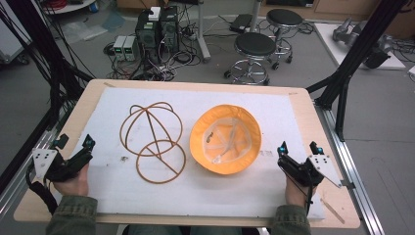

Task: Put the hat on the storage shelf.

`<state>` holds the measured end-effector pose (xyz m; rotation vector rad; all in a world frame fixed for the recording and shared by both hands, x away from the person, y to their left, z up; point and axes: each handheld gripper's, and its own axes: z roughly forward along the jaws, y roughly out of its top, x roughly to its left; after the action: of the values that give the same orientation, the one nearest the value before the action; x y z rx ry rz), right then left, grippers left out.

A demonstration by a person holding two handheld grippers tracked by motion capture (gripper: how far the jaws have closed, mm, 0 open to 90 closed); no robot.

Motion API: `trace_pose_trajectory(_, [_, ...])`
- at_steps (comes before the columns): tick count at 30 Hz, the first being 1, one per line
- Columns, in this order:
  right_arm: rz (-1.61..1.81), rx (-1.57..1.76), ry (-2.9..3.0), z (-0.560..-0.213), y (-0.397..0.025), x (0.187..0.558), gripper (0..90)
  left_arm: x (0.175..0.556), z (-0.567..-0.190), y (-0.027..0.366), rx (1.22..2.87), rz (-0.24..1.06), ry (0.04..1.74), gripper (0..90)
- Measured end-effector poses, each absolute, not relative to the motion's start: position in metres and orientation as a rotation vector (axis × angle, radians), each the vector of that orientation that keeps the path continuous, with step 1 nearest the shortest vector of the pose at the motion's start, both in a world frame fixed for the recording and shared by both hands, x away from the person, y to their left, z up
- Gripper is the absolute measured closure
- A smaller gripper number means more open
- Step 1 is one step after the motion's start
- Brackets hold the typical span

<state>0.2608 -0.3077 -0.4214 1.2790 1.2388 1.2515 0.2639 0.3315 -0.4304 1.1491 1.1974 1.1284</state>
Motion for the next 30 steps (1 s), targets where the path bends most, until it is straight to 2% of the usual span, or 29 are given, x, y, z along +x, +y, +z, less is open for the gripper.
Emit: trace_pose_trajectory(30, [1.278, 1.301, 1.25, -0.4213, -0.3095, 0.2616, 5.1, 0.2634, -0.4313, 0.3318, 1.144, 1.117, 1.206, 25.0])
